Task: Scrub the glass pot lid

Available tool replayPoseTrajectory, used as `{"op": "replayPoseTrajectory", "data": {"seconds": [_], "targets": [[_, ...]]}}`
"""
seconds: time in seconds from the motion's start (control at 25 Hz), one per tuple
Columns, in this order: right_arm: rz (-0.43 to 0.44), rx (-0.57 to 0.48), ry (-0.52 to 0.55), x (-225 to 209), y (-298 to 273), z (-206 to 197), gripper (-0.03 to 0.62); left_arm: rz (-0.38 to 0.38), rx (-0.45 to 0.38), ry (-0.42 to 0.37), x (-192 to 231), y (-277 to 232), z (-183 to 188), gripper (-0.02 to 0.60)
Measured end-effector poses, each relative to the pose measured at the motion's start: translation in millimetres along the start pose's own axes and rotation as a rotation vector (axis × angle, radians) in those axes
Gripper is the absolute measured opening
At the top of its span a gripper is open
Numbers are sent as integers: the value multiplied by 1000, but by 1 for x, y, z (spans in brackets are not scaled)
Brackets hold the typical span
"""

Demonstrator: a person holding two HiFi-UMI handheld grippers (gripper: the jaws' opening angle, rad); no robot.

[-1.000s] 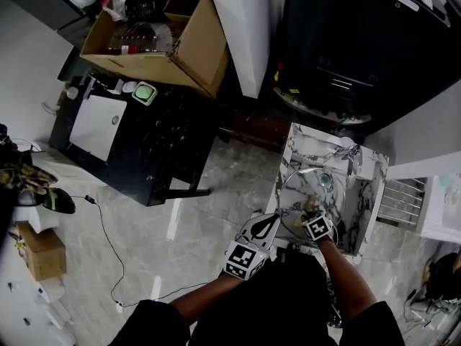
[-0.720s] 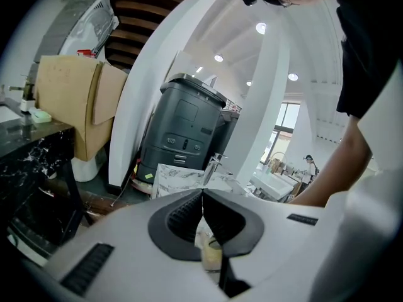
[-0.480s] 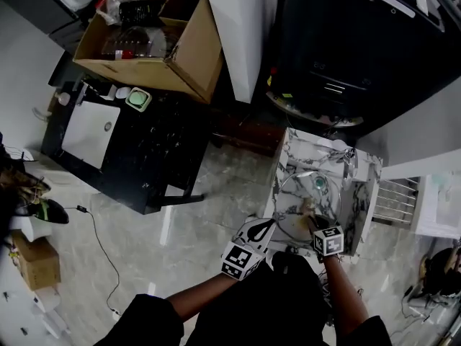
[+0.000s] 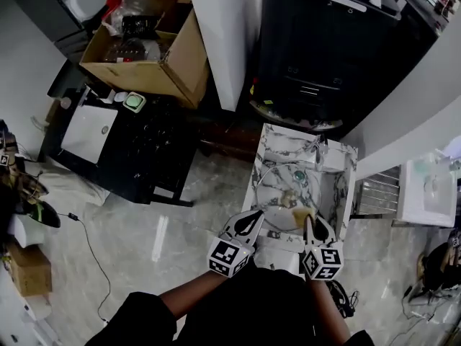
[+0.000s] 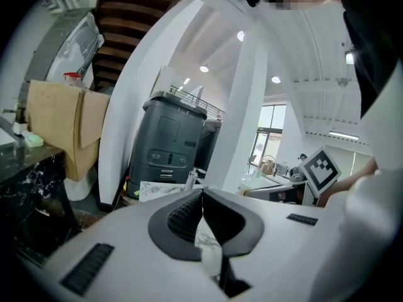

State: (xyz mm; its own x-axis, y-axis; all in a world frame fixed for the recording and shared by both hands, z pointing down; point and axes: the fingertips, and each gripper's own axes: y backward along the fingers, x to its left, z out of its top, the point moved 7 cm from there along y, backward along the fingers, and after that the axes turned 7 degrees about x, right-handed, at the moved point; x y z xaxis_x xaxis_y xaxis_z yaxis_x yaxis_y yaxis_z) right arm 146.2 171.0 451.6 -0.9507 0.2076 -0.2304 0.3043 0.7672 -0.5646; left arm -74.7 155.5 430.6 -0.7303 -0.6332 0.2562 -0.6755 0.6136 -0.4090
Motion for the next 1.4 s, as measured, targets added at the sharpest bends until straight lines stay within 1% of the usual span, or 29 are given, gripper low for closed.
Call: {"op": "replayPoseTrajectory", "data": {"seconds": [0.08, 0.12, 0.16, 0.2, 0.24, 0.32, 0.36, 0.44, 0.52, 0.6, 0.68, 0.76, 0.84, 0.96, 1.12, 1.2, 1.32, 1.4], "targets": [[21, -53, 49, 13, 34, 9, 61, 8, -20, -89, -33, 15, 11, 15], [36, -83, 71, 18, 52, 13, 61, 10, -39, -119, -50, 23, 15, 15], [44, -110, 93, 22, 70, 15, 61, 8, -65, -120, -68, 30, 18, 15], [43, -133, 115, 24, 89, 15, 61, 8, -86, -104, -86, 38, 19, 15], [35, -149, 133, 24, 109, 13, 61, 16, -94, -98, -104, 45, 19, 15], [17, -164, 147, 23, 145, 4, 61, 64, -82, -134, -139, 58, 20, 15], [14, -169, 140, 23, 162, -2, 61, 83, -80, -139, -155, 65, 19, 15], [19, -183, 115, 27, 191, -16, 61, 91, -93, -81, -181, 79, 12, 15], [28, -198, 114, 34, 217, -30, 61, 81, -116, -25, -207, 94, 3, 15], [47, -210, 129, 44, 241, -43, 61, 81, -135, -24, -234, 111, -6, 15], [76, -246, 137, 54, 264, -50, 61, 102, -157, -46, -254, 129, -14, 15], [75, -298, 149, 62, 285, -52, 61, 142, -185, -73, -264, 143, -16, 15], [45, -324, 173, 67, 302, -53, 61, 155, -199, -91, -271, 153, -14, 17], [-2, -326, 187, 70, 315, -54, 61, 112, -214, -90, -280, 157, -14, 15], [-75, -309, 164, 73, 325, -60, 61, 42, -211, -123, -292, 160, -21, 16], [-90, -311, 162, 74, 328, -62, 61, 14, -212, -144, -298, 161, -20, 17], [-92, -326, 169, 74, 329, -62, 61, 26, -237, -165, -296, 161, -15, 16], [-87, -340, 174, 76, 326, -59, 61, 48, -232, -173, -289, 162, -13, 17]]}}
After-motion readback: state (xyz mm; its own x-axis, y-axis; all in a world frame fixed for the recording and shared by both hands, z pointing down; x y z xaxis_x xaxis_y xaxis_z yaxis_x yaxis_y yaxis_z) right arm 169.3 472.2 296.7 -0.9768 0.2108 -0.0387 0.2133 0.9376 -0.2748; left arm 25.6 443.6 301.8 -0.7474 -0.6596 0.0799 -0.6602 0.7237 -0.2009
